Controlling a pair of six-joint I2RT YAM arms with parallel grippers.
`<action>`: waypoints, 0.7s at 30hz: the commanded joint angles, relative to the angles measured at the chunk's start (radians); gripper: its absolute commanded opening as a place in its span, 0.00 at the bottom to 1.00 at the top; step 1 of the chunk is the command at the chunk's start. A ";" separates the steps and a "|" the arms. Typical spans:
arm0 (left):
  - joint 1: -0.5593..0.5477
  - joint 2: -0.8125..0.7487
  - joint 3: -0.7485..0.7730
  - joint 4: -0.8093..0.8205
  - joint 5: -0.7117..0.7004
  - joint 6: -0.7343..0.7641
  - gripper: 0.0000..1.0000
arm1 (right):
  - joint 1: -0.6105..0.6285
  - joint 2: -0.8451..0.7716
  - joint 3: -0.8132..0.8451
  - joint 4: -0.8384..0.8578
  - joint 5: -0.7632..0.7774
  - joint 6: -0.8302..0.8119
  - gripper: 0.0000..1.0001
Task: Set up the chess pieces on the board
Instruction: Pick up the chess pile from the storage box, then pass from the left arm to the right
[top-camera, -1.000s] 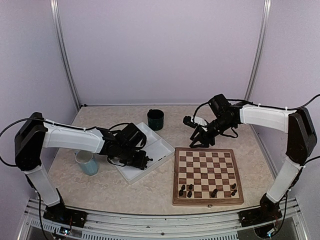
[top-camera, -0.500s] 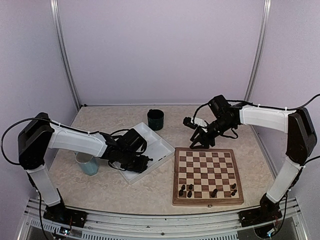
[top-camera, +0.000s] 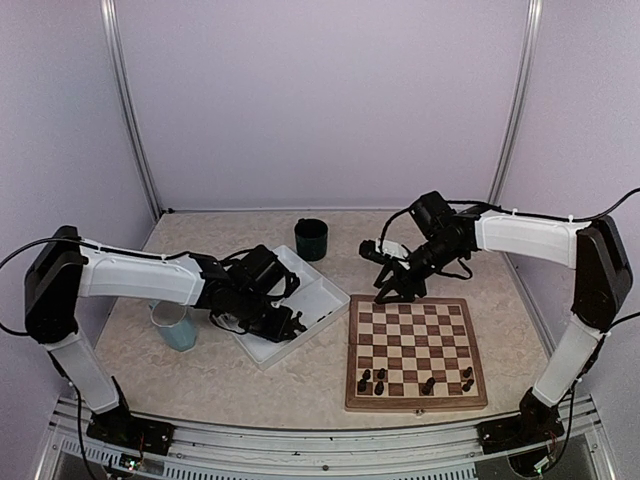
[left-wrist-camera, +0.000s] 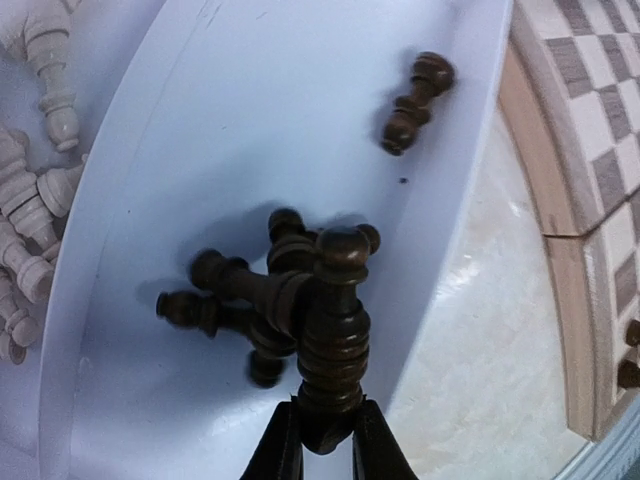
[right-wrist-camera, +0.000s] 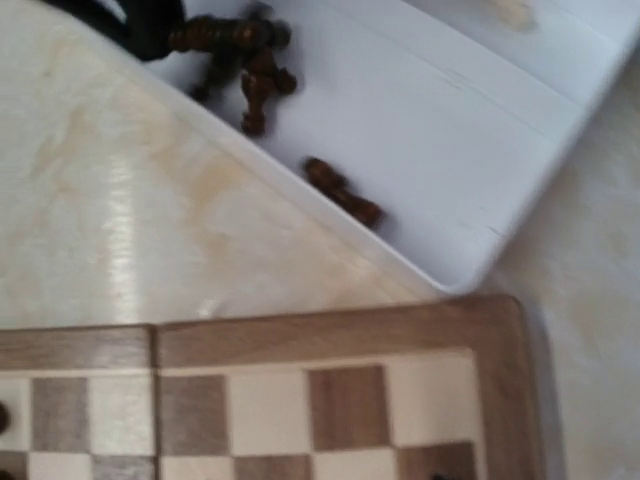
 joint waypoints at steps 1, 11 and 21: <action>0.044 -0.098 0.066 -0.096 0.164 0.156 0.02 | 0.091 -0.048 0.056 -0.066 -0.016 -0.102 0.47; 0.130 -0.129 0.127 -0.118 0.428 0.223 0.01 | 0.305 0.034 0.177 0.025 0.210 -0.167 0.48; 0.198 -0.104 0.126 -0.119 0.523 0.252 0.01 | 0.363 0.199 0.320 0.096 0.245 -0.188 0.52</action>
